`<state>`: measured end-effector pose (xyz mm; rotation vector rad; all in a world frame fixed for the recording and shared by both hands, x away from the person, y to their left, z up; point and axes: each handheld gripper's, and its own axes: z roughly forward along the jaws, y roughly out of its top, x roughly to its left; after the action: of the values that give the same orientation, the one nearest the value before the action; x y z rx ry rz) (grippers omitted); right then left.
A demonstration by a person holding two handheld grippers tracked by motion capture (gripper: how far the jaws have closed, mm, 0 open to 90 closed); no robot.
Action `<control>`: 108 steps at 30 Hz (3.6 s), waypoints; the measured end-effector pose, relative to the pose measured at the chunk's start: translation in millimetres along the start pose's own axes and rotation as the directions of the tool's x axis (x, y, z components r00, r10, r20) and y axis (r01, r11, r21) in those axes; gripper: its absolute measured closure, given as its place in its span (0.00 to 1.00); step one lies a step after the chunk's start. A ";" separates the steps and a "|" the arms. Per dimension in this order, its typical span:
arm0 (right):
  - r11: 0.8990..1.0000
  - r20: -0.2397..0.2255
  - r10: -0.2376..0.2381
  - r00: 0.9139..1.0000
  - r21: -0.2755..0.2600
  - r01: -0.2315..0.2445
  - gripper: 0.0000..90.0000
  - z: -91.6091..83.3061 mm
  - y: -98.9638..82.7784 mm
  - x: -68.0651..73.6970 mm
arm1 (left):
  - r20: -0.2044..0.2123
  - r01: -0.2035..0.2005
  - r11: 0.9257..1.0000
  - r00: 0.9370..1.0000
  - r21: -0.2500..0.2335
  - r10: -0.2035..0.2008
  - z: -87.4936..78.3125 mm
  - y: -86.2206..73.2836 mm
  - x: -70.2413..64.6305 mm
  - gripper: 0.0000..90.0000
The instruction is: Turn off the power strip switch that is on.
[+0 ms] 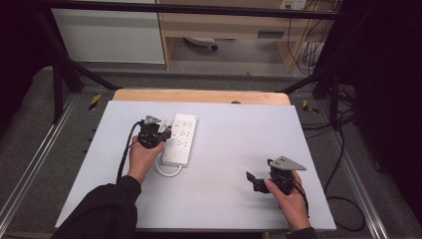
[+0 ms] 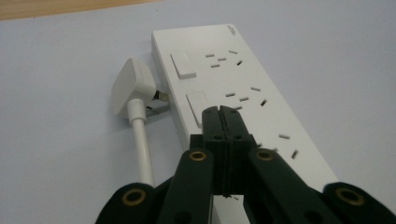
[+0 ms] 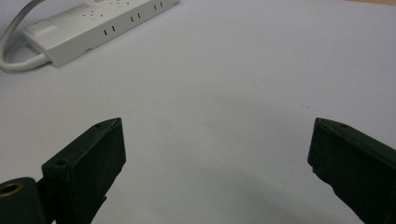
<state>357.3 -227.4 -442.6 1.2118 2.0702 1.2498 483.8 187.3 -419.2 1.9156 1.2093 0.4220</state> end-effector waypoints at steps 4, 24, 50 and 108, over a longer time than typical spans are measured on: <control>1.000 0.003 0.003 1.000 0.004 -0.003 0.05 -0.3 -0.3 -0.7 | 0.002 0.001 1.000 1.000 0.005 -0.001 2.7 -1.5 -0.8 1.00; 1.000 -0.005 -0.003 1.000 0.009 0.003 0.05 0.3 -0.3 0.1 | 0.002 -0.013 1.000 1.000 0.021 0.013 7.3 -3.9 -3.9 1.00; 1.000 -0.009 -0.008 1.000 0.009 0.008 0.05 0.5 -0.2 0.6 | 0.002 -0.014 0.999 1.000 0.029 0.014 12.0 -4.9 -5.0 1.00; 1.000 -0.011 -0.014 1.000 0.019 0.014 0.05 2.4 -0.4 -0.2 | 0.020 -0.032 0.999 0.999 0.038 0.031 16.1 -5.3 -6.3 1.00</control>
<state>358.9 -226.5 -444.2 1.1992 2.1000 1.2358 487.9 175.5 -432.4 1.9687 1.1839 0.3985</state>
